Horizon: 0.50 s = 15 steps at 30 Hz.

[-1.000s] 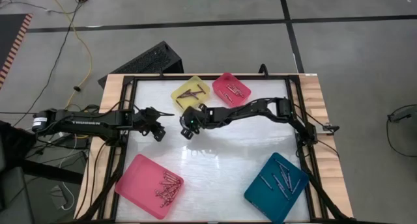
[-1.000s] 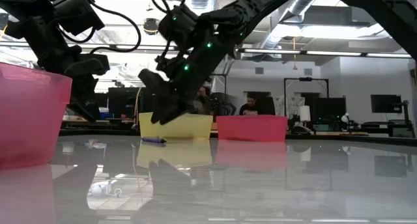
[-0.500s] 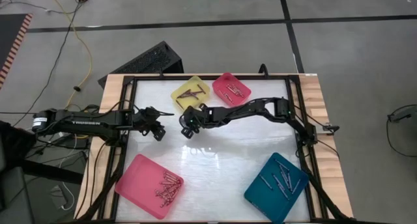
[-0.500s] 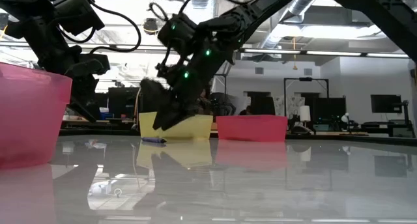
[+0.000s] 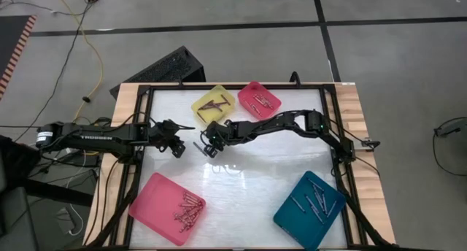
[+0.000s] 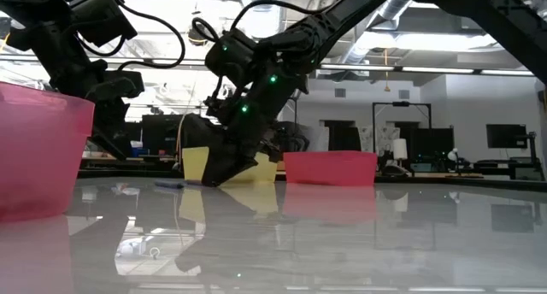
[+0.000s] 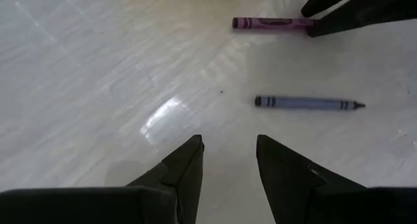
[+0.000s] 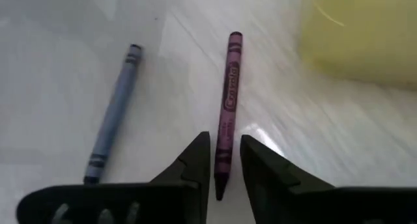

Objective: Sort crayons
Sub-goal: Put the purple crayon into the yellow bin

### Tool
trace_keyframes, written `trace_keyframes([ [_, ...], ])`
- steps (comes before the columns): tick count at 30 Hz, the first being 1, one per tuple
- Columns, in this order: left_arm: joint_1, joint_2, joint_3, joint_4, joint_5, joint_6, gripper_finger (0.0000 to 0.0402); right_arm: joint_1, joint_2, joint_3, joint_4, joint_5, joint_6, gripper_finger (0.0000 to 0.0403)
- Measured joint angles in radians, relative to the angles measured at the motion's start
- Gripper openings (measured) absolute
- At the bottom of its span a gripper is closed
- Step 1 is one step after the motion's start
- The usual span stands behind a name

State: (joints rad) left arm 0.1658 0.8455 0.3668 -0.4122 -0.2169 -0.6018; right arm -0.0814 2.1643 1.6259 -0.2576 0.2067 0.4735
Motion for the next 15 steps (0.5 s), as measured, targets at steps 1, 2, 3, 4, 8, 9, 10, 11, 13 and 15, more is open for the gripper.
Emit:
trace_keyframes([
  [1, 0.000, 0.000, 0.000, 0.000, 0.000, -0.001, 0.0133, 0.000, -0.001, 0.000, -0.016, 0.000, 0.006, 0.0097],
  [2, 0.000, 0.000, 0.000, 0.000, 0.000, -0.004, 0.0133, 0.000, -0.001, 0.001, -0.031, 0.000, 0.009, 0.0092],
  [3, 0.000, 0.000, 0.000, 0.000, 0.000, -0.005, 0.0133, 0.000, -0.002, 0.001, -0.046, 0.000, 0.008, 0.0085],
  [4, 0.000, 0.000, 0.000, 0.000, 0.000, -0.005, 0.0133, 0.000, -0.002, 0.001, -0.058, 0.001, 0.007, 0.0077],
  [8, 0.000, 0.000, 0.000, 0.000, 0.000, -0.009, 0.0133, 0.001, -0.003, 0.002, -0.079, -0.011, 0.006, 0.0034],
  [9, 0.000, 0.000, 0.000, 0.000, 0.000, -0.011, 0.0133, 0.002, -0.003, 0.002, -0.082, -0.020, 0.005, 0.0021],
  [10, 0.000, 0.000, 0.000, 0.000, 0.000, -0.014, 0.0133, 0.002, -0.003, 0.002, -0.083, -0.029, 0.005, 0.0012],
  [11, 0.000, 0.000, 0.000, 0.000, 0.000, -0.018, 0.0133, 0.003, -0.003, 0.002, -0.084, -0.034, 0.005, 0.0007],
  [13, 0.000, 0.000, 0.000, 0.000, 0.000, -0.021, 0.0133, 0.006, -0.003, 0.002, -0.087, -0.039, 0.006, 0.0007],
  [15, 0.000, 0.000, 0.000, 0.000, 0.000, -0.021, 0.0133, 0.009, -0.003, 0.002, -0.090, -0.041, 0.010, 0.0006],
])
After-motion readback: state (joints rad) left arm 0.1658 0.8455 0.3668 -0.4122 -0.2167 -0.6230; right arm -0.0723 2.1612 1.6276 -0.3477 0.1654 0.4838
